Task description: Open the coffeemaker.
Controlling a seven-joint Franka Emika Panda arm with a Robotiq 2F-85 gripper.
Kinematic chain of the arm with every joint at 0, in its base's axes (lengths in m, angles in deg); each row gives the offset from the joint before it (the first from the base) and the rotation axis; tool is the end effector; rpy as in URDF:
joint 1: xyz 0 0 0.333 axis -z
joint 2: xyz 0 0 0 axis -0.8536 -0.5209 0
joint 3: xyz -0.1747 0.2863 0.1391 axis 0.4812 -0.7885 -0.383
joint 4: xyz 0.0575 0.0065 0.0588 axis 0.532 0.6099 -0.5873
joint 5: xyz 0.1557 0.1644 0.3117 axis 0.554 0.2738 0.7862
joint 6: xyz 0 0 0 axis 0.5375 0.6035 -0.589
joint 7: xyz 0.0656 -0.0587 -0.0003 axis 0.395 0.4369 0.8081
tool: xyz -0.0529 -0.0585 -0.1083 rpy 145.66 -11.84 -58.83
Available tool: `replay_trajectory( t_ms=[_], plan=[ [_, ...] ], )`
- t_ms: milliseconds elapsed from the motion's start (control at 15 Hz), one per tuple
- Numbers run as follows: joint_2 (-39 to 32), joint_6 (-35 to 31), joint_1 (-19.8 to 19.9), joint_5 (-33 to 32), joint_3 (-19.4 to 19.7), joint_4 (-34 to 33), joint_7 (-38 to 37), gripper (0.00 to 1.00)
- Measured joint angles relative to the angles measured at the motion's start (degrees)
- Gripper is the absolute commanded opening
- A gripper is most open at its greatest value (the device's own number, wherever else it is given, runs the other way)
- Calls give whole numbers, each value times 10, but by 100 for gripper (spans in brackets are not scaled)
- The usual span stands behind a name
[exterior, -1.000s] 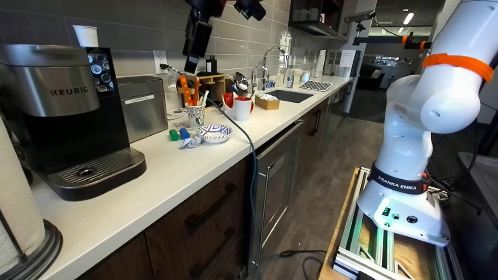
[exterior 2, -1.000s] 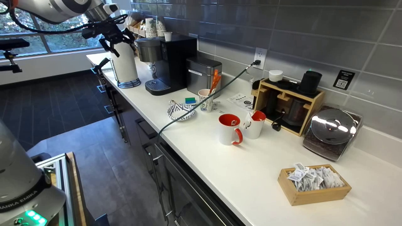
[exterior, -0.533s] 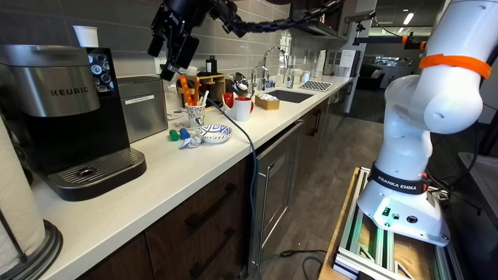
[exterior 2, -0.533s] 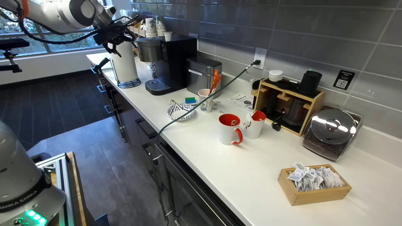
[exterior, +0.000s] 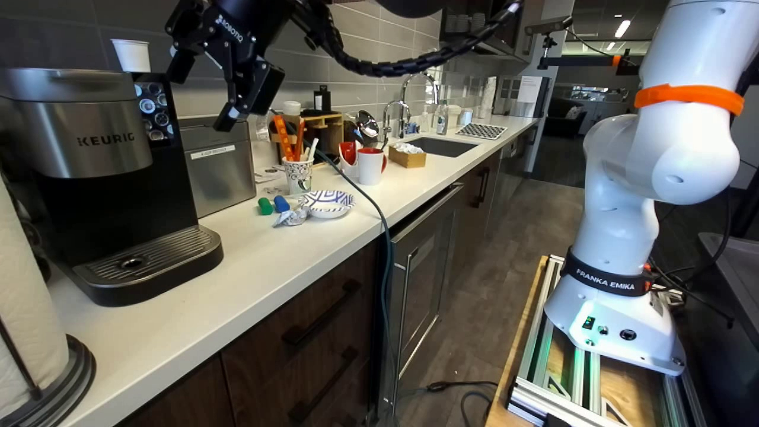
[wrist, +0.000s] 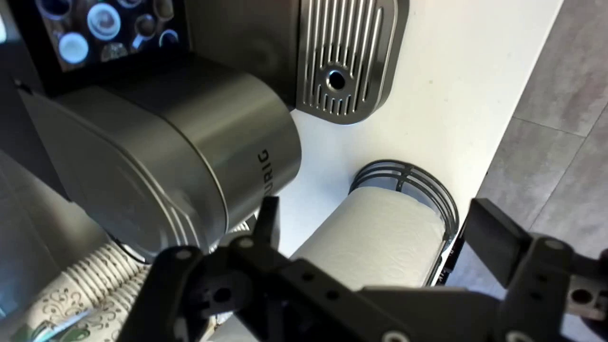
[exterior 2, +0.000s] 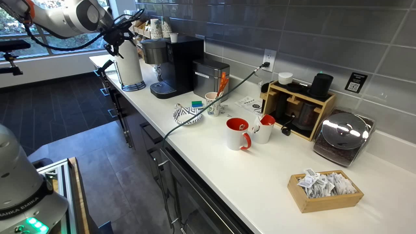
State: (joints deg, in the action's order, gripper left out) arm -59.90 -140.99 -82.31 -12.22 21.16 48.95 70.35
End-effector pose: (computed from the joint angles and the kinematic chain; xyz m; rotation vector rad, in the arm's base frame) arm 0.4073 0.3834 0.5494 1.7416 2.1472 0.8936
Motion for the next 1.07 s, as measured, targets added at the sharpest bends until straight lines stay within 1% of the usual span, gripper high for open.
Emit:
replay_trajectory(
  t_ms=[133,333,400,467,600,733,933,1067],
  plan=[
    [2,-13,-4,2,-1,-2,18,100],
    [1,-23,-2,-6,-1,-3,21,100],
    [-1,-45,3,-25,-1,-3,19,100],
    [-5,-81,9,-53,-1,-3,13,100],
    [-11,-151,28,-122,-1,-5,-7,100],
    [-18,-207,51,-190,-1,-13,-33,100],
    [-33,-259,81,-272,-2,-31,-67,100],
    [-48,-276,93,-307,-3,-45,-87,100]
  ],
)
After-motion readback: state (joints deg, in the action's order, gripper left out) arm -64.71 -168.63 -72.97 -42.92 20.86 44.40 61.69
